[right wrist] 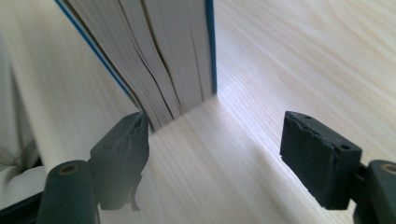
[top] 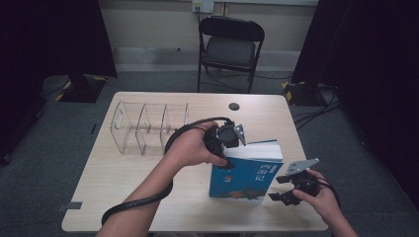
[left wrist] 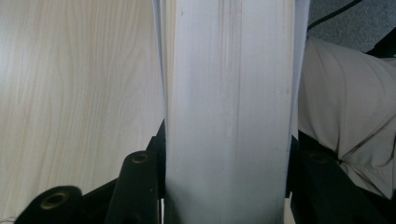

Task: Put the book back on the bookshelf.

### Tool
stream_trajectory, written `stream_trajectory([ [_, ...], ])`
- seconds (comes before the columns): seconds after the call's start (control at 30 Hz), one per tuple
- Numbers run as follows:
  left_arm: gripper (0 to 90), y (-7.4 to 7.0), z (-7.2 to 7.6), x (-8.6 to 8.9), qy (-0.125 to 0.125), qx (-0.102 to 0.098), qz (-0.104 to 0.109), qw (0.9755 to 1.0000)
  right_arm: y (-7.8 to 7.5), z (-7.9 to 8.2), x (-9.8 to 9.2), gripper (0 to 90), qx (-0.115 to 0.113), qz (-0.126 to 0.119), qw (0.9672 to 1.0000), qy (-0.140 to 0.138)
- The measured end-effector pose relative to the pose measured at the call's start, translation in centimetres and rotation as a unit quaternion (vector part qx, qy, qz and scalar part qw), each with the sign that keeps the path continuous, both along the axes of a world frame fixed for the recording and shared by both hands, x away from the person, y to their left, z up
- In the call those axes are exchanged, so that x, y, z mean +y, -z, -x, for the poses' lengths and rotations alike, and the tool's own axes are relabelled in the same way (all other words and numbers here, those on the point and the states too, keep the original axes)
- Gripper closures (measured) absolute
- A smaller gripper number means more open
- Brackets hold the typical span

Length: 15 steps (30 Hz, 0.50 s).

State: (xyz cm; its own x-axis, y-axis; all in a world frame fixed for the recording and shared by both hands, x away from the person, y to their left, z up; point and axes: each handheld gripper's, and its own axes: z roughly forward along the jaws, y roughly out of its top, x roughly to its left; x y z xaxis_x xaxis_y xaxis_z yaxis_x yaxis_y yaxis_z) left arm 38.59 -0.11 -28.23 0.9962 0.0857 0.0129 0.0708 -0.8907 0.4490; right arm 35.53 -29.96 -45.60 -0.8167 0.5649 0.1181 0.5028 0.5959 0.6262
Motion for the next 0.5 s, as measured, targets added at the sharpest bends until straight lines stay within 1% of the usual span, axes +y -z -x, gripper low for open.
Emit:
stream_trajectory([
  [0.03,59.2,0.0,0.0,0.0,-0.001,0.002,0.001,1.0,0.2,0.0,-0.1,23.3,0.0,-0.001,1.0,0.002],
  [0.17,60.5,0.0,0.3,0.2,-0.008,0.007,0.003,0.9999,1.2,0.1,-0.3,23.2,-0.011,0.009,0.9997,0.022],
  [0.2,60.5,0.0,0.4,0.2,-0.009,0.008,0.003,0.9999,1.4,0.1,-0.3,22.9,-0.014,0.009,0.9996,0.022],
  [0.27,60.3,0.0,0.4,0.1,-0.014,0.008,-0.001,0.9999,1.9,0.1,-0.2,22.4,-0.032,0.023,0.9987,0.032],
  [0.3,60.0,-0.1,0.4,0.0,-0.015,0.005,-0.005,0.9999,2.2,0.1,-0.2,22.0,-0.034,0.026,0.9984,0.036],
  [0.33,59.8,-0.1,0.4,0.0,-0.017,0.005,-0.005,0.9998,2.5,0.1,-0.2,21.2,-0.033,0.025,0.9984,0.04],
  [0.37,59.7,-0.1,0.4,-0.1,-0.016,0.005,-0.01,0.9998,2.8,0.0,-0.2,20.5,-0.039,0.025,0.9979,0.045],
  [0.4,59.5,-0.1,0.4,-0.2,-0.02,0.007,-0.012,0.9997,3.0,0.1,-0.2,19.3,-0.036,0.02,0.9981,0.045],
  [0.43,59.4,-0.1,0.4,-0.2,-0.019,0.007,-0.014,0.9997,3.1,0.2,-0.2,19.2,-0.041,0.017,0.9978,0.05],
  [0.47,59.3,-0.2,0.3,-0.3,-0.02,0.008,-0.019,0.9996,3.2,0.2,-0.2,19.0,-0.046,0.013,0.9977,0.047],
  [0.5,59.0,-0.2,0.3,-0.4,-0.019,0.006,-0.021,0.9996,3.3,0.4,-0.2,18.9,-0.049,0.014,0.9975,0.049],
])
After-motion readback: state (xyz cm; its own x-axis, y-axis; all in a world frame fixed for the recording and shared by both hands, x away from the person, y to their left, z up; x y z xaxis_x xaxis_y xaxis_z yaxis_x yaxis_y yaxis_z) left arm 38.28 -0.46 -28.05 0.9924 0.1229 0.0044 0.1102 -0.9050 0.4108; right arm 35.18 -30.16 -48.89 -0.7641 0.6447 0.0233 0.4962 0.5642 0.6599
